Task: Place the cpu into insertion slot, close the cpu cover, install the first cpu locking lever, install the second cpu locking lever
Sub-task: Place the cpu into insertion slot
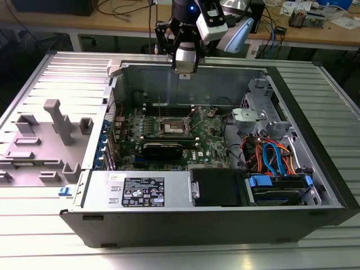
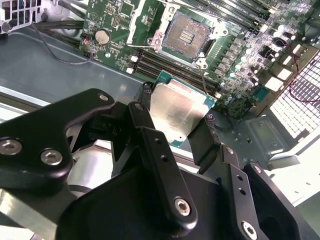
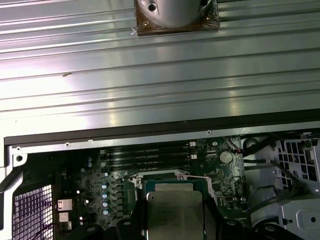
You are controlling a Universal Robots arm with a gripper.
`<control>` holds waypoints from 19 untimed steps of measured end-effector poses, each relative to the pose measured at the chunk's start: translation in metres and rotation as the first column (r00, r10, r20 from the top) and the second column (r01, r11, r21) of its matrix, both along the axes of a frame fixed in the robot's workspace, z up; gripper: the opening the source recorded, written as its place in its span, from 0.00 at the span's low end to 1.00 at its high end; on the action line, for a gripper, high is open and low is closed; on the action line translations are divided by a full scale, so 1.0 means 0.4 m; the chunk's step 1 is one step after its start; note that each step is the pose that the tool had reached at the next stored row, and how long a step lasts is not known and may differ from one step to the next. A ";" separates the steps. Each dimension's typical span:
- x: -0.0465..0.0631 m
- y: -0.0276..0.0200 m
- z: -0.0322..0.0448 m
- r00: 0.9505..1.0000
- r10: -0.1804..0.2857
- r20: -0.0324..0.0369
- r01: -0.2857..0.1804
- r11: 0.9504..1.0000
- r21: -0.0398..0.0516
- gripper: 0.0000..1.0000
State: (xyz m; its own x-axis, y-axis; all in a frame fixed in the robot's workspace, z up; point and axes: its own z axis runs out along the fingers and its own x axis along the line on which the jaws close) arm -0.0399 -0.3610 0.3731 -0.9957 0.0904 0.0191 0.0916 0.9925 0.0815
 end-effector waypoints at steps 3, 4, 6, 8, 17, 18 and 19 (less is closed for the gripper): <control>0.000 0.000 0.000 1.000 0.000 0.000 0.000 1.000 0.000 0.55; 0.000 0.000 0.000 1.000 0.000 0.000 0.000 1.000 0.000 0.55; 0.000 0.000 0.000 1.000 0.000 0.000 0.000 1.000 0.000 0.55; 0.000 0.000 0.000 1.000 -0.001 0.000 0.001 1.000 0.000 0.55; 0.000 -0.001 -0.001 0.998 -0.066 0.000 0.066 0.998 0.000 0.55; 0.000 -0.001 -0.001 0.997 -0.076 0.000 0.076 0.997 0.000 0.55; 0.000 -0.002 -0.001 0.997 -0.083 0.000 0.083 0.997 0.000 0.55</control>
State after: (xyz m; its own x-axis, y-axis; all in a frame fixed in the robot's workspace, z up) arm -0.0399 -0.3619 0.3726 -0.9848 0.1728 0.0192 0.1738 0.9814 0.0813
